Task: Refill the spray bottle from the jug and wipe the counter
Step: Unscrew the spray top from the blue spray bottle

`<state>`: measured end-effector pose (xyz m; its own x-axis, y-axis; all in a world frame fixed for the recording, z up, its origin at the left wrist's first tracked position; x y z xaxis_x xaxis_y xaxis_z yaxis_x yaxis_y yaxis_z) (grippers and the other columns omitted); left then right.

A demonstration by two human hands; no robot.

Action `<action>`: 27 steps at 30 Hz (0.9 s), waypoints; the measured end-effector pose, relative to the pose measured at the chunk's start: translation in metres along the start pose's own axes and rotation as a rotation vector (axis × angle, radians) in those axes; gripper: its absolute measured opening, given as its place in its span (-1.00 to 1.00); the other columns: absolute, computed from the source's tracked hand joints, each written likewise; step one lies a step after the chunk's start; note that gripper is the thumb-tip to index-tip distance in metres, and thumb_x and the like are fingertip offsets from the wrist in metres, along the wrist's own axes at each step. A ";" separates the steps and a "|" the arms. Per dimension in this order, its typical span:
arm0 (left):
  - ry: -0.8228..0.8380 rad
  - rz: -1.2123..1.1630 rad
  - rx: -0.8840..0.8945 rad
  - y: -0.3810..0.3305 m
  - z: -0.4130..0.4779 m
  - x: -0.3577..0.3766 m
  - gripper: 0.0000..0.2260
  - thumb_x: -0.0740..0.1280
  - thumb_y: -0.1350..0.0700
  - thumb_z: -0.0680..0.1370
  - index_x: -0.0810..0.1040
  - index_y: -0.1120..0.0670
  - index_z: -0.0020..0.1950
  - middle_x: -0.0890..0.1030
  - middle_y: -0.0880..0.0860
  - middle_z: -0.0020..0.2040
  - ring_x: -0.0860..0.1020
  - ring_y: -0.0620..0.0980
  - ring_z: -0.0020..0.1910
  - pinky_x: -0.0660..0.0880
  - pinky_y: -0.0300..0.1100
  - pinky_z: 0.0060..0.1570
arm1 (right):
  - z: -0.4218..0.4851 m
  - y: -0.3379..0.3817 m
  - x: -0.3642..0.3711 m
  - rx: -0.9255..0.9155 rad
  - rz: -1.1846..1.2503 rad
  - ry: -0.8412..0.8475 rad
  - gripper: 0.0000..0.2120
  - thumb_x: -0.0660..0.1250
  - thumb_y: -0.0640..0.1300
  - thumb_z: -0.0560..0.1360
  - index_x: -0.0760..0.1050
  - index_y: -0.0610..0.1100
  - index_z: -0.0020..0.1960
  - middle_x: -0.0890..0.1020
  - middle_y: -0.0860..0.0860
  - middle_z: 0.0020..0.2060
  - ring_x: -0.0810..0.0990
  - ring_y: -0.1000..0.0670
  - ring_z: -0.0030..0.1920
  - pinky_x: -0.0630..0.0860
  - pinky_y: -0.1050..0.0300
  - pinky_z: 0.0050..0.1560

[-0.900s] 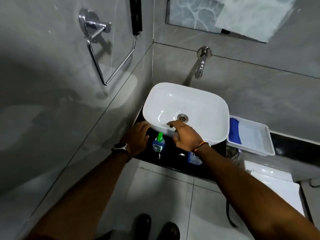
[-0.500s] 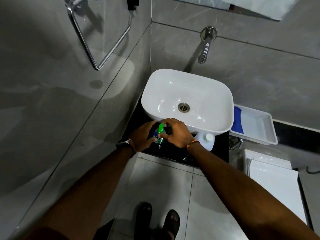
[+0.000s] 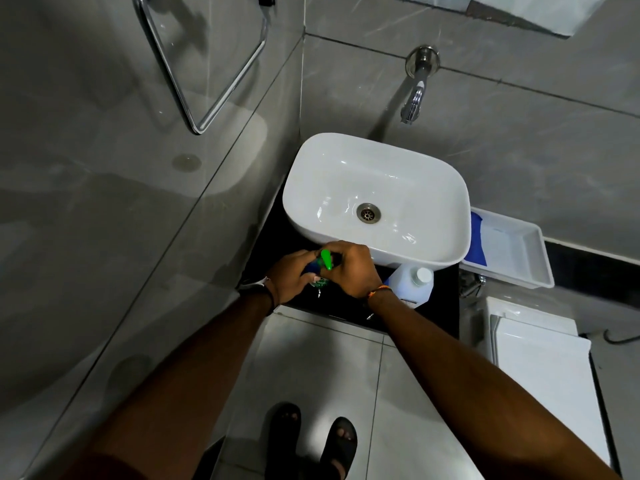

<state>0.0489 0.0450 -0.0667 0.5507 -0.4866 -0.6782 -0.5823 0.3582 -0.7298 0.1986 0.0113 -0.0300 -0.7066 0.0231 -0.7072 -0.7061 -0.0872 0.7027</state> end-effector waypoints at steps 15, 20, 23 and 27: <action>-0.037 0.012 -0.002 0.006 0.000 0.006 -0.63 0.40 0.21 0.54 0.50 0.19 0.34 0.58 0.20 0.18 0.57 0.16 0.14 0.47 -0.14 0.08 | -0.016 -0.016 0.019 0.268 0.311 -0.214 -0.57 0.63 -0.18 0.30 0.63 -0.05 0.14 0.72 0.09 -0.04 0.65 0.16 -0.06 0.54 0.37 -0.04; -0.042 0.023 0.004 0.007 0.000 0.006 -0.74 0.42 0.20 0.53 0.54 0.22 0.19 0.59 0.21 0.08 0.59 0.20 0.06 0.46 -0.13 0.00 | -0.014 -0.015 0.021 0.304 0.327 -0.226 -0.69 0.65 -0.18 0.33 0.65 -0.10 0.01 0.71 0.07 -0.18 0.63 0.23 -0.20 0.57 0.30 -0.09; -0.026 0.025 0.006 0.004 0.001 0.004 -0.68 0.41 0.19 0.55 0.52 0.20 0.28 0.58 0.19 0.19 0.58 0.17 0.15 0.54 0.01 0.13 | -0.014 -0.013 0.019 0.272 0.388 -0.209 -0.60 0.56 -0.37 0.35 0.63 -0.17 0.16 0.73 0.03 0.00 0.69 0.18 0.01 0.59 0.24 0.06; -0.026 0.017 0.013 0.005 0.000 0.004 -0.73 0.41 0.19 0.54 0.53 0.21 0.22 0.59 0.19 0.12 0.59 0.17 0.07 0.55 0.03 0.06 | -0.011 -0.013 0.016 0.286 0.310 -0.187 -0.53 0.68 -0.16 0.27 0.60 -0.14 0.12 0.70 -0.01 -0.01 0.66 0.05 -0.01 0.60 0.25 0.04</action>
<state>0.0484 0.0444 -0.0732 0.5565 -0.4592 -0.6924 -0.5837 0.3770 -0.7191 0.1971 0.0021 -0.0512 -0.8642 0.2208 -0.4522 -0.4253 0.1596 0.8908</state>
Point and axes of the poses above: each hand's wrist, its own z-axis towards the middle knuckle, its own x-axis out of the palm, y = z × x, the point moved 4 cm from there along z, towards the middle knuckle
